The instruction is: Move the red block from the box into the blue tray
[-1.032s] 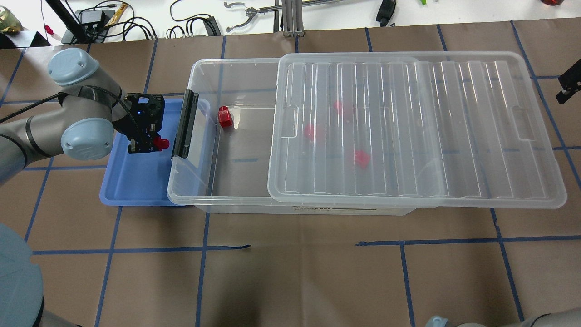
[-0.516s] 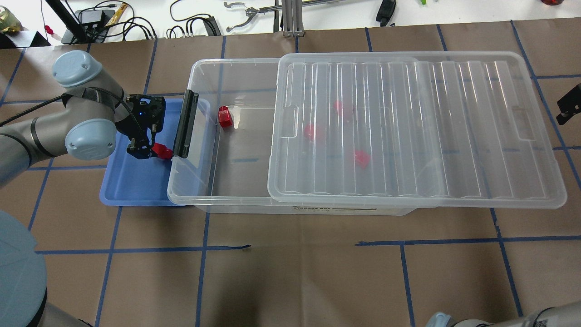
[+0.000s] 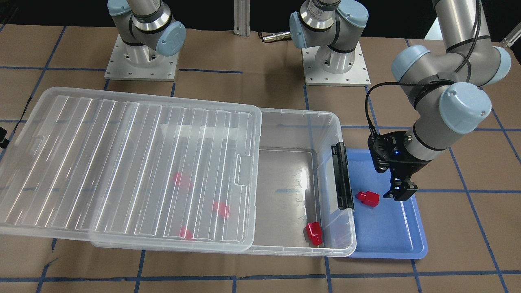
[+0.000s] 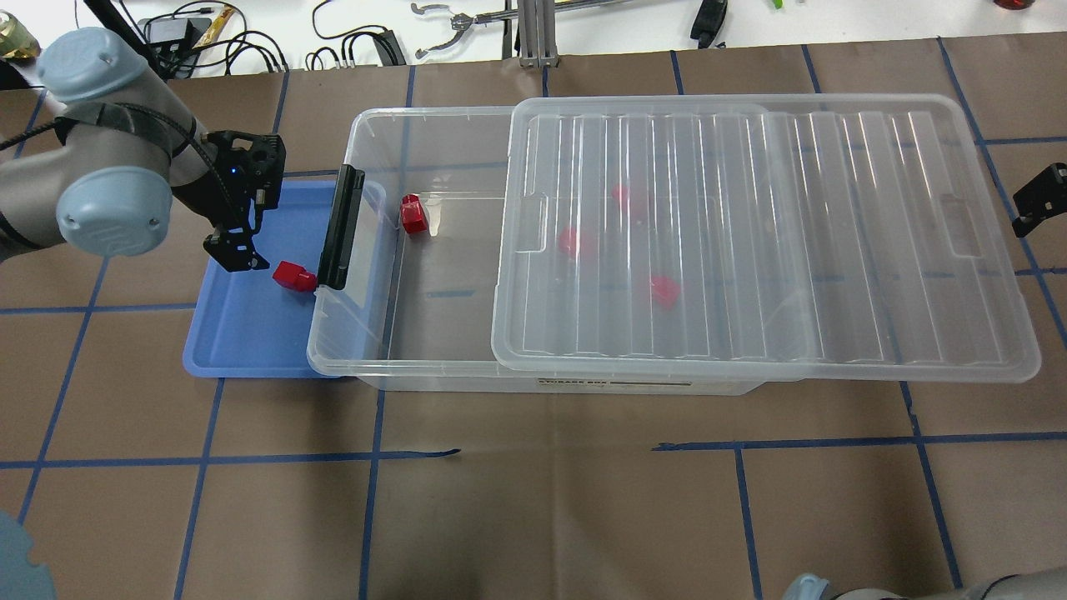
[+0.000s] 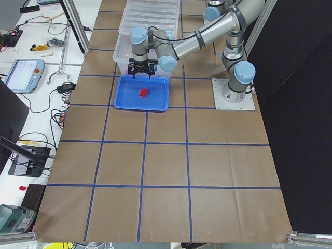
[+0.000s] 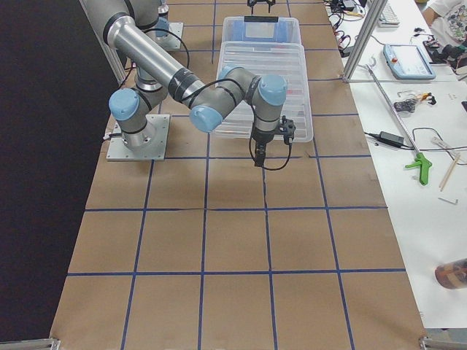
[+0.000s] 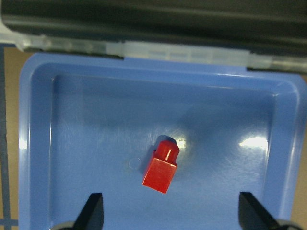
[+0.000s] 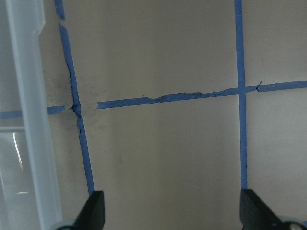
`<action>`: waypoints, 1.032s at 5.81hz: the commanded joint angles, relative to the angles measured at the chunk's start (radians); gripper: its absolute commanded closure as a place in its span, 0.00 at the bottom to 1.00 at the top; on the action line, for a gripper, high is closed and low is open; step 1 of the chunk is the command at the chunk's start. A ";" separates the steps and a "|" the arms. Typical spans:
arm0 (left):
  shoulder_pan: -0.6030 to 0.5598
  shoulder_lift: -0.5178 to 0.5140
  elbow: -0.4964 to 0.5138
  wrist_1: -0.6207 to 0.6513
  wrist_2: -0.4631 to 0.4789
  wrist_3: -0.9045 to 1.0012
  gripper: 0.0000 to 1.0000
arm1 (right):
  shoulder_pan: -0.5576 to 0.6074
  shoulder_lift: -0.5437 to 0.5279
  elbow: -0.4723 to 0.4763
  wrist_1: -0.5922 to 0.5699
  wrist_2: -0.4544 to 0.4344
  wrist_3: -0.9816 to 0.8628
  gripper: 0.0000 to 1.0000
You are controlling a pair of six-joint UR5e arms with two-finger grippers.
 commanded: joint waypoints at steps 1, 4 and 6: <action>-0.059 0.032 0.174 -0.257 0.000 -0.115 0.01 | 0.023 -0.025 0.047 0.001 0.007 0.030 0.00; -0.206 0.051 0.322 -0.325 0.003 -0.702 0.01 | 0.090 -0.082 0.096 0.001 0.035 0.075 0.00; -0.285 0.065 0.327 -0.305 -0.003 -1.073 0.01 | 0.099 -0.084 0.107 -0.004 0.043 0.075 0.00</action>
